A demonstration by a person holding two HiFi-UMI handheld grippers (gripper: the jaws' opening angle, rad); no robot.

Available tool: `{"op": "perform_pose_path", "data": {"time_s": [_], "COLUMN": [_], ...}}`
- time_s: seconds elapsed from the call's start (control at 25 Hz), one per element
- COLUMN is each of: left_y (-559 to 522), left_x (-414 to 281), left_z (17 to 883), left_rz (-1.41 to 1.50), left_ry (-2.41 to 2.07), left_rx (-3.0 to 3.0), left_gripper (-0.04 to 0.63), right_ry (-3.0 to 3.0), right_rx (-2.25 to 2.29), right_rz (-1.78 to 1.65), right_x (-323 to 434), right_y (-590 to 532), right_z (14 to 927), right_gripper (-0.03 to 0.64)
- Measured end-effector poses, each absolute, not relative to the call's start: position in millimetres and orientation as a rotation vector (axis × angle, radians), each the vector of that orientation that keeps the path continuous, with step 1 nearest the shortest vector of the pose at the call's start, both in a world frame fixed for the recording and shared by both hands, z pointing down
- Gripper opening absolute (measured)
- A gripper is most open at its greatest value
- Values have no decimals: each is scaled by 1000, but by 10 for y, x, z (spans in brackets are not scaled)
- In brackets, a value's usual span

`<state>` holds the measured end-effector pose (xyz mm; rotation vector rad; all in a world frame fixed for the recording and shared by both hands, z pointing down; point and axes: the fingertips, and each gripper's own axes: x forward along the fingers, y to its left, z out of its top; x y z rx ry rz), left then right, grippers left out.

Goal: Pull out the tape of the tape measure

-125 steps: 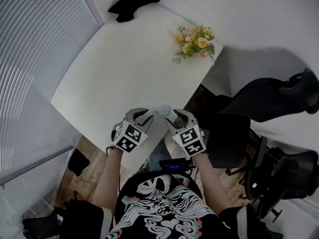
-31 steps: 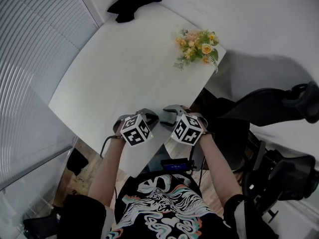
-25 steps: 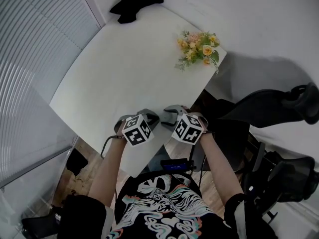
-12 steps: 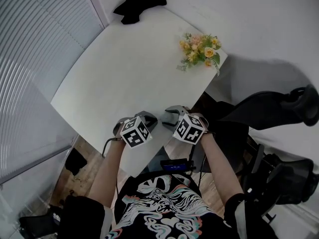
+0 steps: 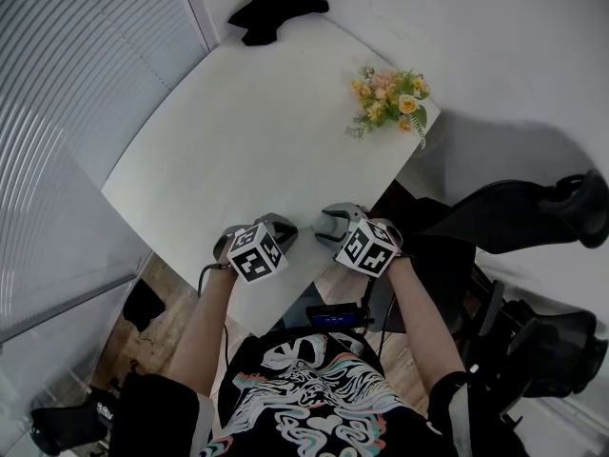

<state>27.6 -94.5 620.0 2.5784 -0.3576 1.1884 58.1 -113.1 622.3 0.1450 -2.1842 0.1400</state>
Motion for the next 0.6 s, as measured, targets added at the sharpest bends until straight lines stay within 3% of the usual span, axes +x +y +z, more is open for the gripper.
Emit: {"op": "perform_pose_path", "data": {"time_s": [0.6], "left_y": [-838], "left_x": [-56], "left_z": [6219], "left_rz": [1207], "left_ry": [-427], "left_rx": [2528], "left_gripper": [6], "right_ry": [-2186], "right_rx": [139], "right_rz": [142], "right_x": [593], "right_y": [-1132], "right_z": [6233], "right_gripper": [221]}}
